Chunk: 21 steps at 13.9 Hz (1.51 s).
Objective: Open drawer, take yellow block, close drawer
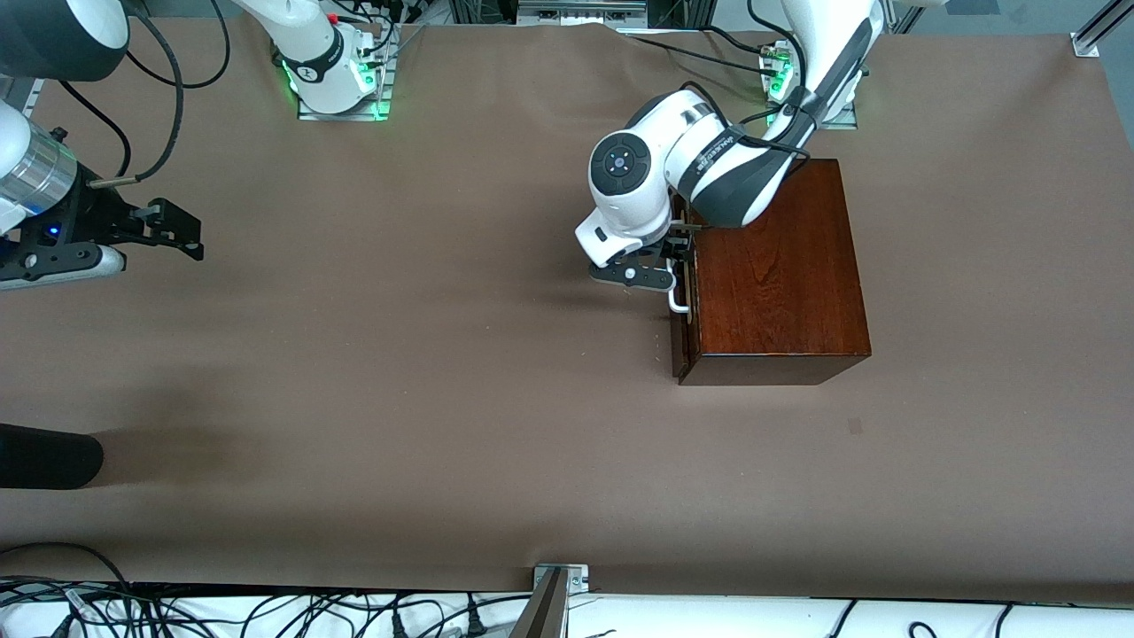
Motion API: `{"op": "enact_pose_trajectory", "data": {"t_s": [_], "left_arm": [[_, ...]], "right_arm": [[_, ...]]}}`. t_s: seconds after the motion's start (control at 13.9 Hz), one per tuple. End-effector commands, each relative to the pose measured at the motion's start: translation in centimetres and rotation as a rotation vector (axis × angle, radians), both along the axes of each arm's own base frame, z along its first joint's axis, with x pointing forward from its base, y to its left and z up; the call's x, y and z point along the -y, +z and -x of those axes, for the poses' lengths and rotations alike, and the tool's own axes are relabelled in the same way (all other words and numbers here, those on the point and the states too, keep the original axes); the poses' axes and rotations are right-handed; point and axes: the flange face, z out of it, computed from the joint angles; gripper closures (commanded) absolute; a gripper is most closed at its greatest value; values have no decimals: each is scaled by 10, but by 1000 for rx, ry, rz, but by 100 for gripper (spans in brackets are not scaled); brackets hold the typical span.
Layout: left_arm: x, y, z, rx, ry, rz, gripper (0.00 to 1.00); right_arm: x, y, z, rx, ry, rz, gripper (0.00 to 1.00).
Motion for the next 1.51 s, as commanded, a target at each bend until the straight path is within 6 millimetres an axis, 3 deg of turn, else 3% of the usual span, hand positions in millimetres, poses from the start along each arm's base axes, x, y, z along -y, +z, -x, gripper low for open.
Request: {"op": "enact_pose_trajectory", "data": {"t_s": [0.0,0.22,0.58,0.94,1.44], "left_arm": [[0,-12,2,21,-12,-37,0],[1,-24,3,12,4,-44,0],[29,-50,18,65,19,-40,0],[64,-49,34,128,78,25,0],[100,-44,33,163,147,106,0]], "right_arm": [[-1,7,-2,12,-6,-18,0],[2,17,8,-4,10,-16,0],[7,10,11,-51,2,-6,0],[5,12,11,-45,3,-10,0],[0,12,11,-45,13,2,0]]}}
